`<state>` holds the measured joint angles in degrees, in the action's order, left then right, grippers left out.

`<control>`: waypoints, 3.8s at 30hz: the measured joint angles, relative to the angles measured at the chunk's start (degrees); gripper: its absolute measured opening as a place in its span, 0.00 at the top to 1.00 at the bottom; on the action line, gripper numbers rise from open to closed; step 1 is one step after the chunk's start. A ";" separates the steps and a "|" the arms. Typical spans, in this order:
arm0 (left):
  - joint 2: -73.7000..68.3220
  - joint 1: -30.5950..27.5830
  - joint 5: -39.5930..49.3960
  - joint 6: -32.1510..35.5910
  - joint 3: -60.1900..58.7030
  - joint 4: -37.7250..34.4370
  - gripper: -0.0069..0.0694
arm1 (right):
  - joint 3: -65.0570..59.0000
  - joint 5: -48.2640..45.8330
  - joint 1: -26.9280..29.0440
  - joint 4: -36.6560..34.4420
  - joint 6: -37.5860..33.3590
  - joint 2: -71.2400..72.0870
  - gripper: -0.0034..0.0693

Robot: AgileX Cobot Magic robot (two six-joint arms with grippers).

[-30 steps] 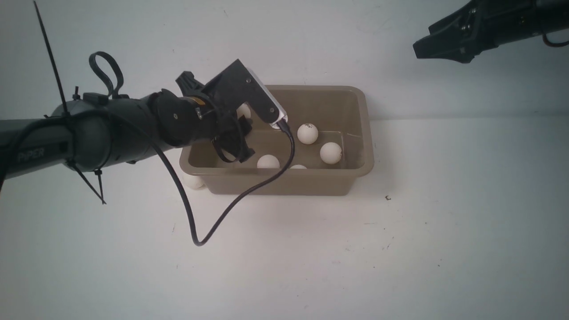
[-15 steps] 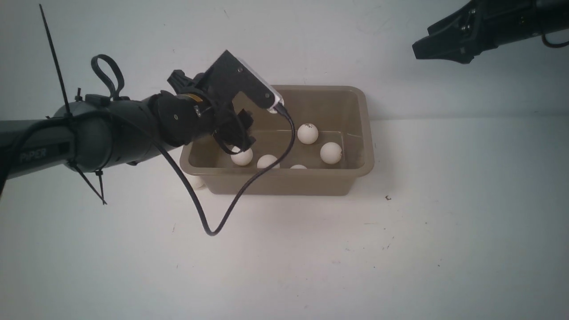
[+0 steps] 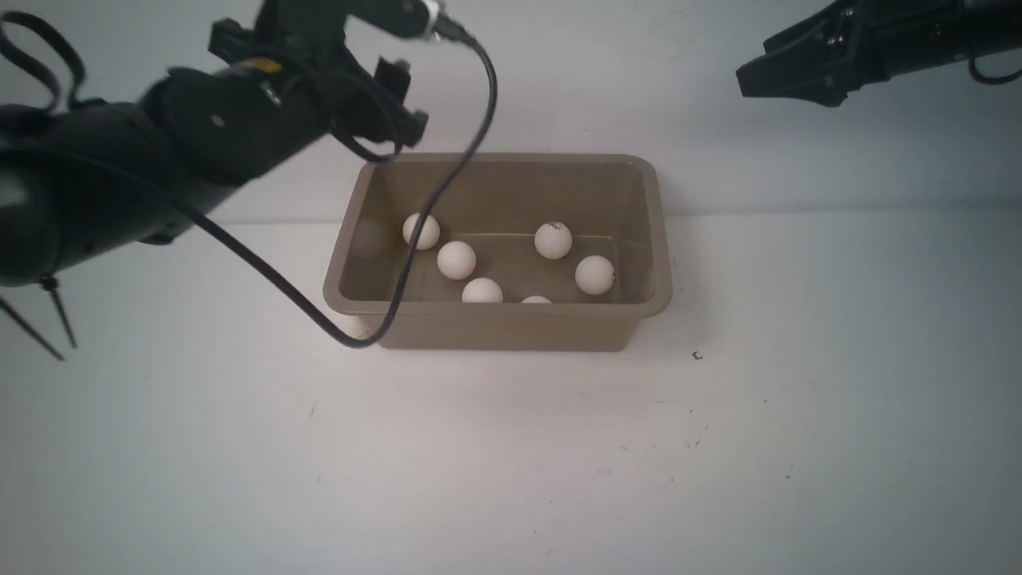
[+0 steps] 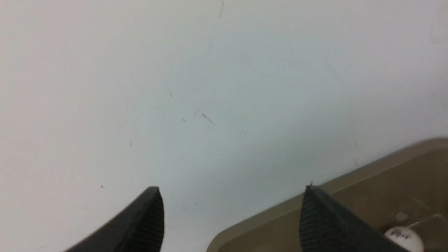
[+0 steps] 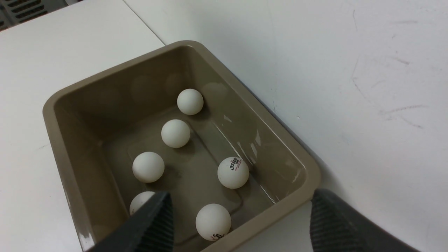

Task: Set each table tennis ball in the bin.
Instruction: Use the left arm to clamp the table tennis ball closest to it

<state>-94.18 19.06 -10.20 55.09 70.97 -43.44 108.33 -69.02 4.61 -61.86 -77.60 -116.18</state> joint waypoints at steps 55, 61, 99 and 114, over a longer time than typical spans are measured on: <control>-11.69 -29.21 55.18 52.15 -0.89 -14.11 0.32 | 0.00 -0.97 0.00 -0.94 -0.01 0.00 0.30; -16.62 -29.54 57.28 58.58 -0.94 -18.44 0.32 | 0.00 -1.03 0.00 -0.19 -0.01 0.00 0.30; -27.29 -28.61 52.46 73.65 0.20 -36.84 0.32 | 0.00 -1.09 0.00 0.10 0.52 0.00 0.30; -29.39 -26.34 52.85 72.18 2.44 -36.74 0.32 | 0.00 -1.09 0.00 0.10 1.06 0.00 0.30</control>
<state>-123.57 -7.29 42.64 127.26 73.41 -80.18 108.33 -70.11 4.61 -61.77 -76.53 -116.18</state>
